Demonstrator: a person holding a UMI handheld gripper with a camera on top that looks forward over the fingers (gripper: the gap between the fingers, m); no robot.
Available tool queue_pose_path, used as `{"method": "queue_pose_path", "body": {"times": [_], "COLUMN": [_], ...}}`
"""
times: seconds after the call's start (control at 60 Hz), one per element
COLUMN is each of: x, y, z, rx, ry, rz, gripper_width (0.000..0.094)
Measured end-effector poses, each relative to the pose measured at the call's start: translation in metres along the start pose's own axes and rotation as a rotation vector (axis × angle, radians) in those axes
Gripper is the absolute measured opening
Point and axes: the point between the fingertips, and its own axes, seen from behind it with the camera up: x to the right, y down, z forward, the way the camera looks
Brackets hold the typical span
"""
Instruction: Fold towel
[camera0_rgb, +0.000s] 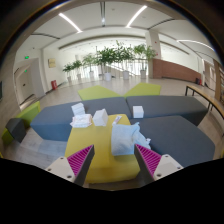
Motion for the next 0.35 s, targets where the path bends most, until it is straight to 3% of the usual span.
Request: {"method": "queue_pose_path", "body": {"times": [0.167, 0.35], "x": [-0.013, 0.004], "y": [-0.008, -0.008], "z": [-0.028, -0.021], "rx": [0.075, 0.094], "ry": [0.010, 0.043], "rz": [-0.085, -0.120], "gripper_width": [0.0847, 0.0851]}}
